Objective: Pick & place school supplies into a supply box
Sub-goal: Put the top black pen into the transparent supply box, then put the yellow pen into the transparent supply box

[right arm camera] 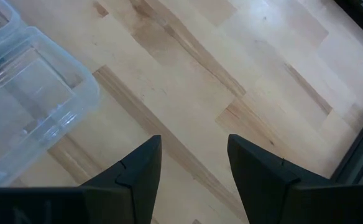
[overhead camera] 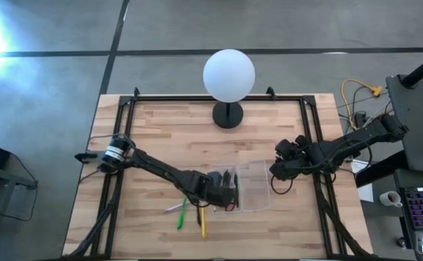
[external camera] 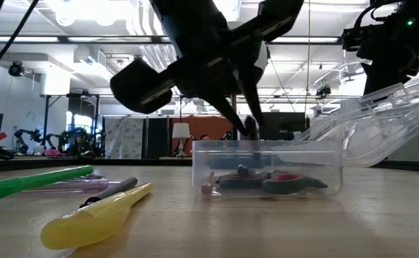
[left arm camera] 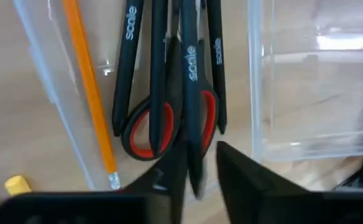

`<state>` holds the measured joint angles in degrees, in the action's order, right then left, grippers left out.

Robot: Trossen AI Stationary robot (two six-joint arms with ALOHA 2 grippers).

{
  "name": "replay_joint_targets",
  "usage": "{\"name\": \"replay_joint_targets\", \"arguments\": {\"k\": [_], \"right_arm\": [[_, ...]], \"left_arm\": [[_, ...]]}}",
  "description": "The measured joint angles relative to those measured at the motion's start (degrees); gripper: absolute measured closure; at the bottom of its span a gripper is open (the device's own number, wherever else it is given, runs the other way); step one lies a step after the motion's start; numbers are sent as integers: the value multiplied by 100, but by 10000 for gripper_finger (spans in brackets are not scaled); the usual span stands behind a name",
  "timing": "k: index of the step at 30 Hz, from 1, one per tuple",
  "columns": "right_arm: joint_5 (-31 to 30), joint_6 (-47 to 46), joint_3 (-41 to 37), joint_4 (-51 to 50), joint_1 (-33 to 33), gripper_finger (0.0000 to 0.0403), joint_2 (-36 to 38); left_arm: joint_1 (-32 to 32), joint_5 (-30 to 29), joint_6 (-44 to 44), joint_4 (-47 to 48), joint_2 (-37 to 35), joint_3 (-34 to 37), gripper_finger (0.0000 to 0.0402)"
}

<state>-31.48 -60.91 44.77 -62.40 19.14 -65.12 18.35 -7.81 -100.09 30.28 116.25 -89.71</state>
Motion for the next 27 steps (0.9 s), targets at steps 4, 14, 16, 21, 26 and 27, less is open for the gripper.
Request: {"name": "replay_joint_targets", "arguments": {"k": [4, 14, 16, 21, 26, 27], "right_arm": [[2, 1, -6, -21, 0, 227, 0], [-12, 337, -10, 1, 0, 227, 0], [-12, 435, -10, 5, 0, 227, 0], [-12, 454, -10, 24, 0, 227, 0], [-12, 441, -10, 27, -2, 227, 0], [-12, 422, -10, 27, 0, 227, 0]], "left_arm": [[2, 1, -157, 165, 2, 9, 265], [2, 1049, 1649, 916, -504, -22, 194], [2, 1095, 1826, 1580, -651, -22, 197], [40, 1054, 3476, 2535, -1025, -12, 213], [49, 1483, 3333, 2470, -884, 2, 224], [103, 1577, 3201, 2370, -803, 10, 224]]}}
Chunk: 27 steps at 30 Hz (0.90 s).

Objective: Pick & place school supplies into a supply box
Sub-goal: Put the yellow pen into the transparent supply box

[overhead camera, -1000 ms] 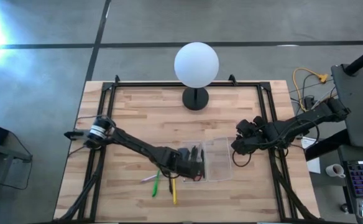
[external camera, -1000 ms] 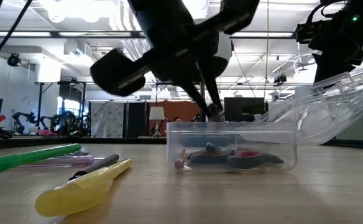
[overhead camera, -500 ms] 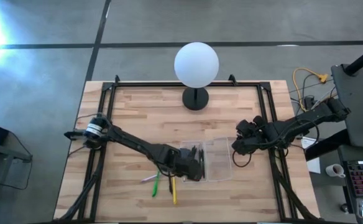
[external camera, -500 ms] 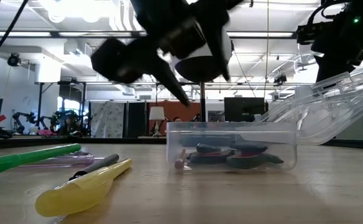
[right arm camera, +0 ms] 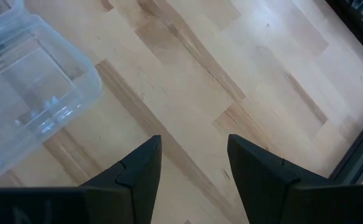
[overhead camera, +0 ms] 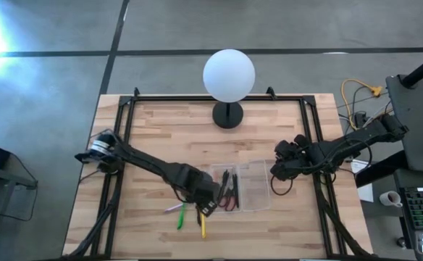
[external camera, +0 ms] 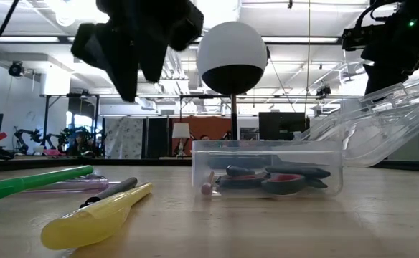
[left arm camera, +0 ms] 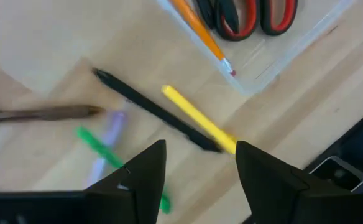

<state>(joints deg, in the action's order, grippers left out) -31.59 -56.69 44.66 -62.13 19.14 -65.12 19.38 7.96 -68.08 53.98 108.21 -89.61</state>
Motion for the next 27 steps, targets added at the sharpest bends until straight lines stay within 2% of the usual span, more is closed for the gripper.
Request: {"name": "replay_joint_targets", "arguments": {"k": [5, 8, 11, 19, 27], "right_arm": [[1, -244, 0, -9, 0, 227, 0], [2, -286, 0, -7, 0, 227, 0], [-24, -282, -6, -7, -2, 227, -1], [-144, -268, -9, -11, -2, 227, 0], [-155, -290, -11, -13, -2, 227, 0]], "left_arm": [[471, 226, -1809, -578, 405, -77, 224], [765, 226, -3004, -609, 554, -133, 224], [992, 205, -3775, -617, 668, -127, 224], [1094, -230, -4489, -1498, 870, -124, 224], [1098, -229, -4815, -1525, 1227, -137, 224]]}}
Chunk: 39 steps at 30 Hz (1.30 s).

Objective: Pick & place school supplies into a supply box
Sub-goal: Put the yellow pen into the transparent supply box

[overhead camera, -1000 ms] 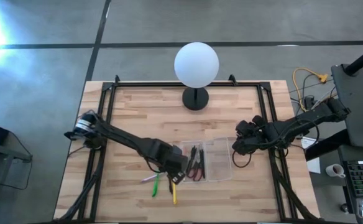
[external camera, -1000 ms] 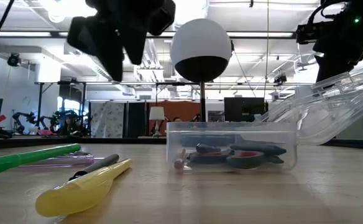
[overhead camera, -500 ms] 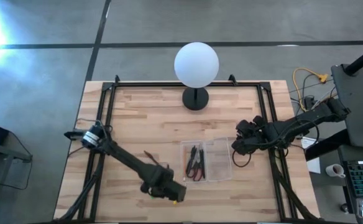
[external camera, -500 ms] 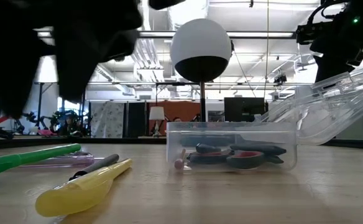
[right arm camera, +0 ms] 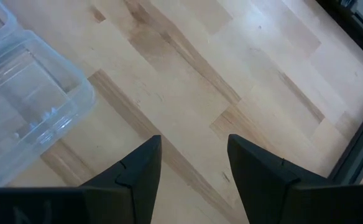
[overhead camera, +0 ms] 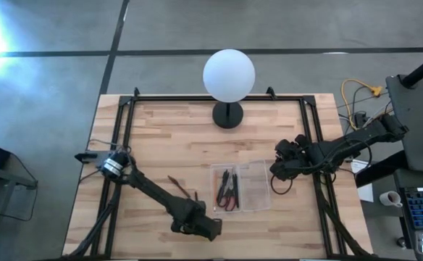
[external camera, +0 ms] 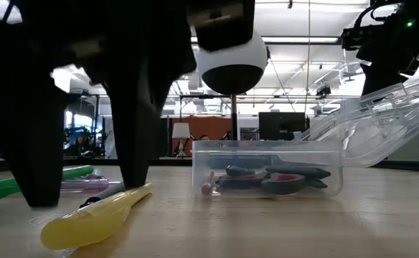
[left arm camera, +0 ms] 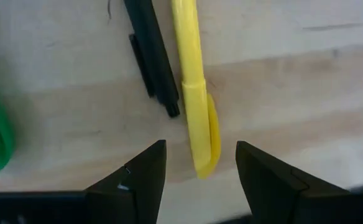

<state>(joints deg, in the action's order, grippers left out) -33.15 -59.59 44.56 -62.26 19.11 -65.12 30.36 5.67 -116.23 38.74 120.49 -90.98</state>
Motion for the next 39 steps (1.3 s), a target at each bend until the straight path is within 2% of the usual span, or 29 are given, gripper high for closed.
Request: {"name": "replay_joint_targets", "arguments": {"k": [7, 12, 24, 39], "right_arm": [[7, -128, 0, 2, 0, 227, -1], [17, 295, 0, 4, 0, 227, -2], [17, 280, 0, 47, -2, 227, -2], [17, 299, 0, 123, -2, 227, 0]], "left_arm": [[-46, 54, -331, -1, 166, -11, 225], [-56, 62, -498, 47, 168, 2, 231], [-109, 114, -509, 142, 168, 15, 315], [-130, 933, -534, 18, 162, 20, 364]]}}
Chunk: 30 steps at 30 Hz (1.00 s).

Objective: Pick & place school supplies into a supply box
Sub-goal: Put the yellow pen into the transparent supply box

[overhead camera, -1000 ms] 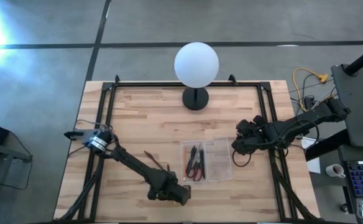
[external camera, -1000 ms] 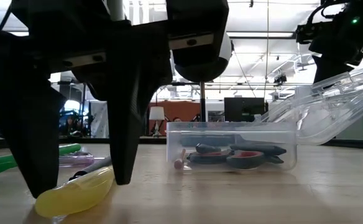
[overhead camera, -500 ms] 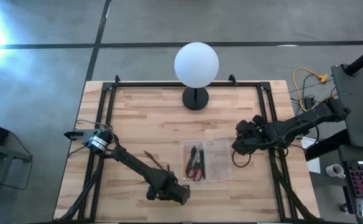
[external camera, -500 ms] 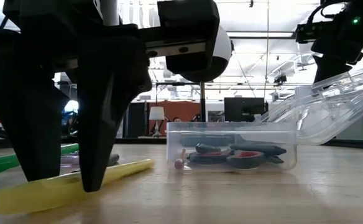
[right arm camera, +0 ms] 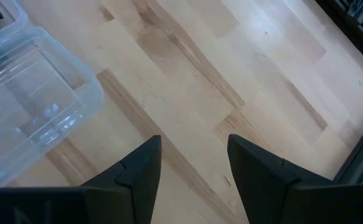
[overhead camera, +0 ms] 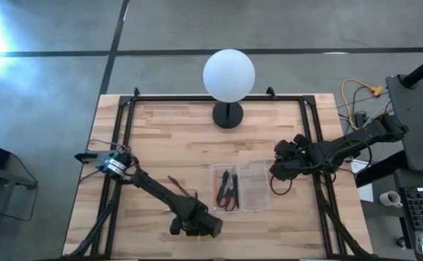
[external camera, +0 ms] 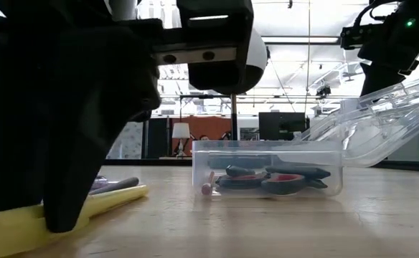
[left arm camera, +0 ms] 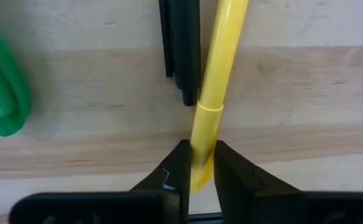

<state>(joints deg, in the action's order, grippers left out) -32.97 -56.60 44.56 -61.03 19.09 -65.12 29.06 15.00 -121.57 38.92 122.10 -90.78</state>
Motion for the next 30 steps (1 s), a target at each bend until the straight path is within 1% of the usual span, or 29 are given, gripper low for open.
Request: {"name": "replay_joint_targets", "arguments": {"k": [5, 15, 19, 26, 30], "right_arm": [[0, 0, 0, 12, 1, 227, -1], [0, 2, 0, 15, 0, 227, 0], [0, 2, 0, 17, 0, 227, 0], [0, 2, 0, 34, 2, 227, -2], [0, 2, 0, 37, 0, 227, -1]], "left_arm": [[-51, 56, -55, -102, -25, -9, 379], [-77, 40, -12, -149, -26, -4, 388], [-88, 40, -10, -157, -26, -4, 400], [-94, 28, 91, -247, -33, -6, 400], [-101, -154, 202, -216, -91, -24, 400]]}}
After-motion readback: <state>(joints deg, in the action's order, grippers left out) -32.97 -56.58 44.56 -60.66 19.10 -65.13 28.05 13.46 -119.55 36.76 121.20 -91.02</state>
